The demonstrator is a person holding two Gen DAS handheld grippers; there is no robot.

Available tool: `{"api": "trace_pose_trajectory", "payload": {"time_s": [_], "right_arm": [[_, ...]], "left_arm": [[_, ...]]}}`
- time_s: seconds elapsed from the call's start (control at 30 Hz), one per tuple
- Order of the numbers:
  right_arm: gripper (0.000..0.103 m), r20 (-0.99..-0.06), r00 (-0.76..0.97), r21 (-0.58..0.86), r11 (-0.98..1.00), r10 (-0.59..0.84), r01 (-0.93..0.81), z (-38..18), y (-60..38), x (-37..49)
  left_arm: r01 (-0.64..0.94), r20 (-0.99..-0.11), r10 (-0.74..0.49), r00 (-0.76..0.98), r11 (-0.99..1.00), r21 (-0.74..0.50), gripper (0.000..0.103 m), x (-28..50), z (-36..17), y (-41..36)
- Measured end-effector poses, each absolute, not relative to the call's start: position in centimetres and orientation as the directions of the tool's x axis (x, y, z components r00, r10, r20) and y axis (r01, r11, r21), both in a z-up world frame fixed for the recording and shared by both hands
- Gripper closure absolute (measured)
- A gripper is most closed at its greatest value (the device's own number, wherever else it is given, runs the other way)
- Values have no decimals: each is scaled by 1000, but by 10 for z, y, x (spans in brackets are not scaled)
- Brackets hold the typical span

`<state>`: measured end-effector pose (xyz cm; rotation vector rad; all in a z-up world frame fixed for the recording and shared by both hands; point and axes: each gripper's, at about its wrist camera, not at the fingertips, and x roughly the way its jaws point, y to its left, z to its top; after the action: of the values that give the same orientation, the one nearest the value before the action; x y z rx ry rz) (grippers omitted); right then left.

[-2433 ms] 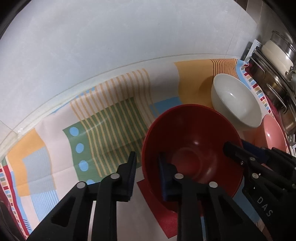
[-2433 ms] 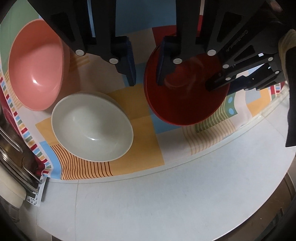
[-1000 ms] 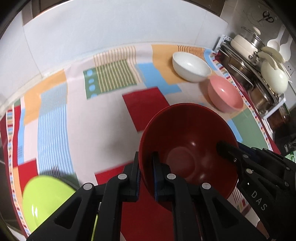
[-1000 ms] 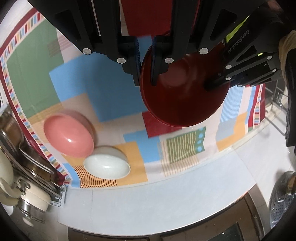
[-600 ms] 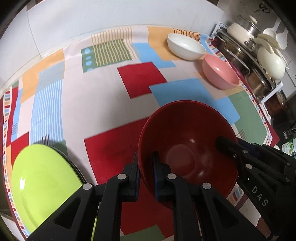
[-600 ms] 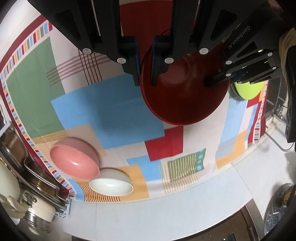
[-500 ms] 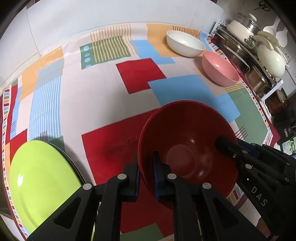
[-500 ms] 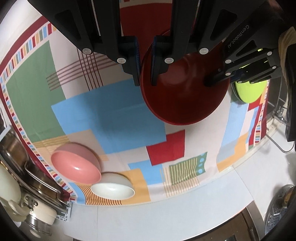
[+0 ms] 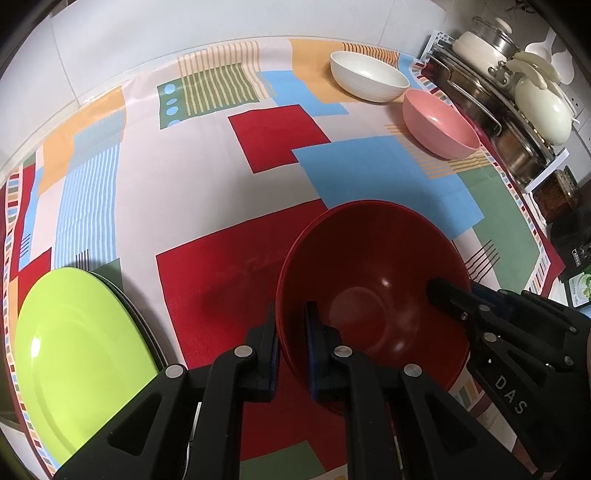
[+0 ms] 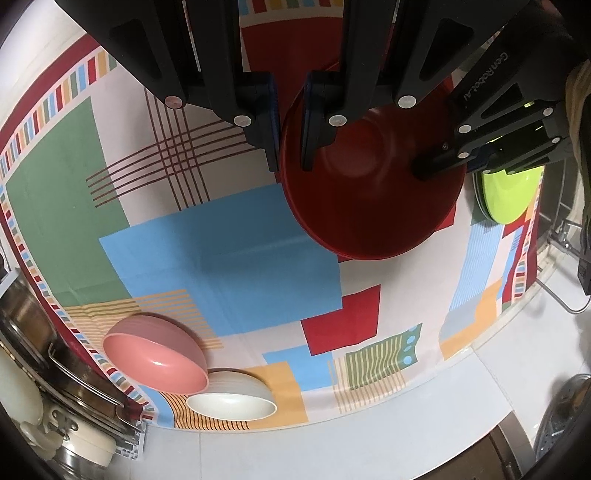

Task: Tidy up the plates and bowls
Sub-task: 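Lift the red bowl with both grippers and carry it over the green plate, then lower the red bowl onto the green plate and open both grippers, then move both grippers to the pink bowl and grip its rim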

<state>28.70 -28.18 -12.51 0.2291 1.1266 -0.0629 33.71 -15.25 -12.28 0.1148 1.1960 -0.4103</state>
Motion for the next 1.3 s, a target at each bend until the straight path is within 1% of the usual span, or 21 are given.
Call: {"api": "trace_pose_trajectory", "payload": {"time_s": [0.17, 0.3, 0.4, 0.43, 0.47, 0.53, 0.57, 0.67, 0.7, 0.73, 0.8, 0.9, 1.13, 1.3], "right_arm": [[91, -898, 434, 146, 978, 68, 151, -124, -281, 288], [91, -898, 436, 137, 979, 59, 151, -125, -281, 287], [89, -897, 440, 131, 980, 54, 147, -123, -282, 287], [85, -896, 441, 123, 981, 46, 149, -122, -283, 286], [82, -893, 448, 114, 982, 36, 149, -119, -284, 286], [73, -883, 469, 91, 984, 9, 152, -112, -286, 284], [72, -878, 479, 87, 984, 3, 153, -108, -287, 284], [63, -861, 508, 94, 983, -1, 160, -96, -295, 286], [57, -857, 516, 97, 982, -2, 164, -93, -297, 287], [54, -850, 528, 102, 980, -4, 172, -89, -302, 289], [53, -836, 548, 111, 977, -8, 183, -81, -312, 294], [53, -824, 566, 120, 970, -20, 210, -72, -328, 301], [53, -796, 601, 138, 946, -70, 293, -56, -378, 318], [53, -805, 587, 146, 931, -85, 335, -56, -409, 335]], "left_arm": [[370, -918, -256, 302, 919, -135, 89, 337, -123, -150], [369, -916, -222, 335, 925, -90, 83, 336, -121, -150], [365, -908, -209, 364, 928, -67, 66, 336, -115, -148], [363, -904, -205, 376, 930, -60, 58, 337, -112, -147], [361, -896, -201, 395, 931, -49, 56, 337, -107, -146], [361, -884, -191, 426, 932, -28, 53, 338, -98, -145], [365, -879, -193, 437, 931, -23, 49, 340, -92, -146], [387, -858, -214, 466, 922, -19, 41, 346, -75, -151], [395, -852, -216, 476, 919, -12, 40, 348, -70, -155], [404, -848, -220, 483, 915, -8, 40, 351, -66, -160], [429, -844, -237, 481, 903, -9, 40, 358, -58, -170], [456, -838, -258, 481, 890, -13, 39, 370, -47, -185], [494, -811, -268, 521, 869, 30, 38, 394, -29, -223], [511, -803, -271, 531, 858, 48, 38, 413, -23, -253]]}}
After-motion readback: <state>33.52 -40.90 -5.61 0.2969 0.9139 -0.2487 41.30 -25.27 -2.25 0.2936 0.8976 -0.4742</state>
